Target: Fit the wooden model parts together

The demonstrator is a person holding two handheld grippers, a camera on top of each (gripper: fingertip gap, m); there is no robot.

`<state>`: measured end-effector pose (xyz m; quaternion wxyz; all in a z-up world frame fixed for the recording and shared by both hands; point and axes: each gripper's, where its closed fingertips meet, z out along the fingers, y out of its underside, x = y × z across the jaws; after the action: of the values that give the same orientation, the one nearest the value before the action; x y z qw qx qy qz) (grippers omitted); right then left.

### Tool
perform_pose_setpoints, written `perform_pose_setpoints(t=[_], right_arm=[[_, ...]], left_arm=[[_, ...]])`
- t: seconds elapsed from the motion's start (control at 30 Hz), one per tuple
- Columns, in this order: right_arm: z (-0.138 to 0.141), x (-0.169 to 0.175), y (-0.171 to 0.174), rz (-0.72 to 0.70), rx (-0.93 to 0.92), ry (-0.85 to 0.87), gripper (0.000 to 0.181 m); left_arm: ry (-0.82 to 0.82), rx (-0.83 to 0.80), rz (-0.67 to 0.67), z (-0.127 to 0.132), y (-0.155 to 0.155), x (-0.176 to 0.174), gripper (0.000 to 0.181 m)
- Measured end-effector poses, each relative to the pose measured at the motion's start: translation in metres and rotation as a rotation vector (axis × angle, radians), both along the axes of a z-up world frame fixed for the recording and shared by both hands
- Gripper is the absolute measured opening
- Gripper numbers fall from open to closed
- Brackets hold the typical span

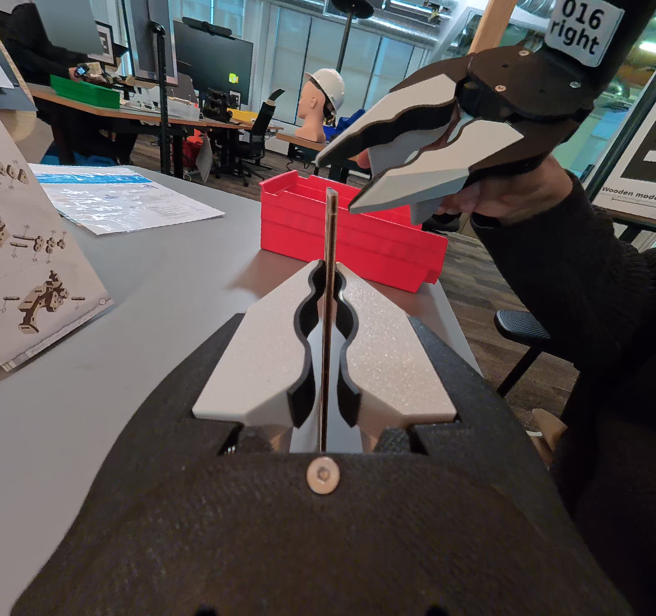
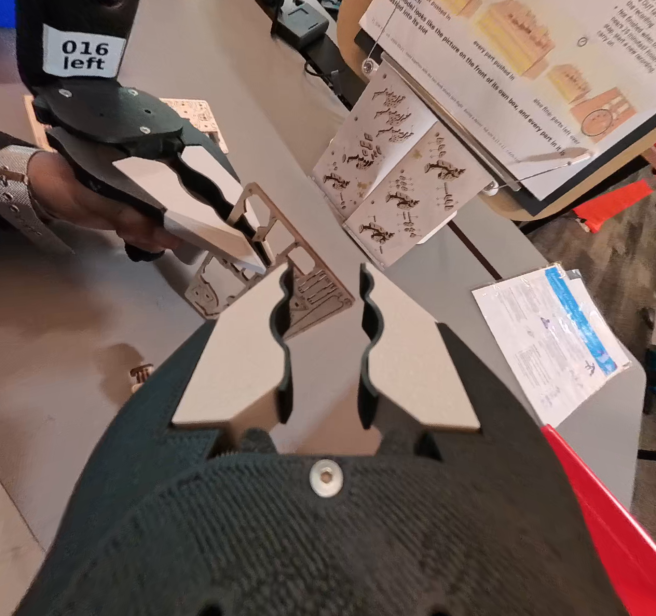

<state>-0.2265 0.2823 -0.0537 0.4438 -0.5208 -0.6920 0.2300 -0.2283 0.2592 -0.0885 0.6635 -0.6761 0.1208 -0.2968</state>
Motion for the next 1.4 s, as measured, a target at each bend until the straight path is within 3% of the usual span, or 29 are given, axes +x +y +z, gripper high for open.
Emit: perform_pose_setpoints(t=[0.2, 0.73, 1.4], right_arm=[[-0.014, -0.005, 0.009, -0.045, -0.116, 0.011, 0.06], [-0.034, -0.014, 0.012, -0.022, -0.45, 0.096, 0.047], [-0.038, -0.017, 0.012, -0.066, -0.499, 0.124, 0.043]], left_arm=[[0.009, 0.012, 0.029, 0.0, 0.002, 0.002, 0.0], [-0.013, 0.01, 0.095, -0.003, 0.007, -0.006, 0.0], [-0.026, -0.016, 0.131, -0.007, 0.009, -0.008, 0.0]])
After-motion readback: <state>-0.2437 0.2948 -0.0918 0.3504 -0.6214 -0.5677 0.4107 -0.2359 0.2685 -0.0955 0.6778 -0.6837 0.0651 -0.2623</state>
